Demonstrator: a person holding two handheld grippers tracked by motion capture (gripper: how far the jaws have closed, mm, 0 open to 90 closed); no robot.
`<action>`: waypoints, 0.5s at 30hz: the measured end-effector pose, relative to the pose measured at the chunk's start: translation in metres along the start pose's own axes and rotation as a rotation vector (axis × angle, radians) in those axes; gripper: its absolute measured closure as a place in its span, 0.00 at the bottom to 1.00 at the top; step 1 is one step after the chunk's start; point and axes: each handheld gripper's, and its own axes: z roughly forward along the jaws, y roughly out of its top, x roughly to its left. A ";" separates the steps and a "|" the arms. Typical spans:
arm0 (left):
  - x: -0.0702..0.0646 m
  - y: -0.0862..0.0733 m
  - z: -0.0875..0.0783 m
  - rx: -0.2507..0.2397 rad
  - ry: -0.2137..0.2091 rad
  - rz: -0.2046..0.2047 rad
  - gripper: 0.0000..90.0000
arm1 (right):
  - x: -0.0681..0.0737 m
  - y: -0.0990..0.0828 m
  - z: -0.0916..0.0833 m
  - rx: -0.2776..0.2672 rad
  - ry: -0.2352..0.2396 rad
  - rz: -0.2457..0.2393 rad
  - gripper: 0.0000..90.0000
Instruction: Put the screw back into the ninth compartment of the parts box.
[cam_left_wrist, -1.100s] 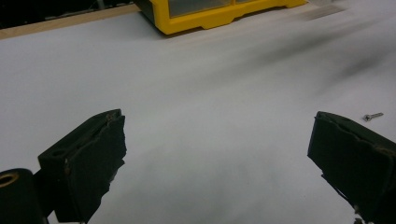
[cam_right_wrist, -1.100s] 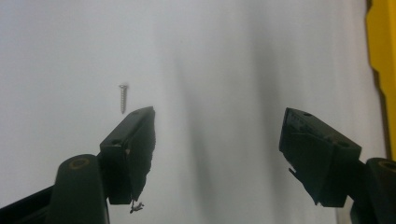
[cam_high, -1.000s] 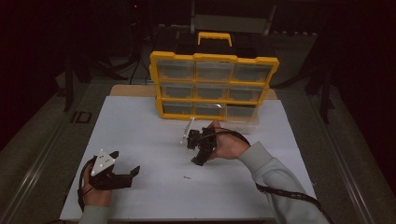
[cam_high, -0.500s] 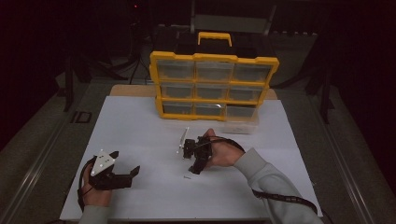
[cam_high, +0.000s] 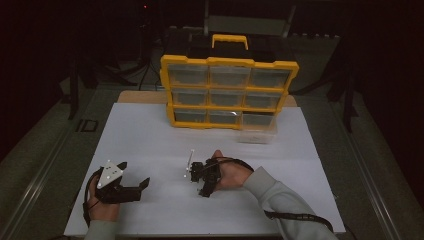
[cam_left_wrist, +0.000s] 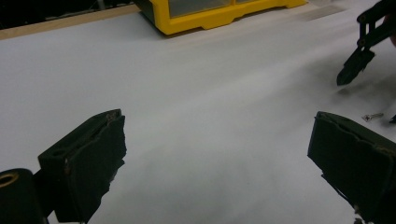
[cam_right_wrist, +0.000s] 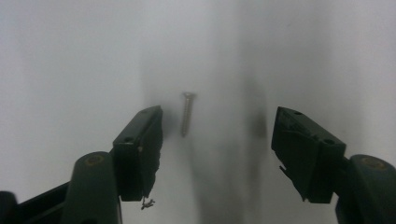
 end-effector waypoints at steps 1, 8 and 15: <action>0.000 0.000 0.000 0.001 0.000 0.000 0.05 | 0.000 0.000 0.001 0.005 0.005 0.002 0.40; 0.000 0.000 0.000 0.002 0.001 0.001 0.05 | 0.001 0.005 0.003 0.015 0.019 -0.008 0.61; 0.000 0.000 0.000 0.000 0.001 0.002 0.05 | 0.005 0.008 0.002 0.034 0.018 -0.037 0.80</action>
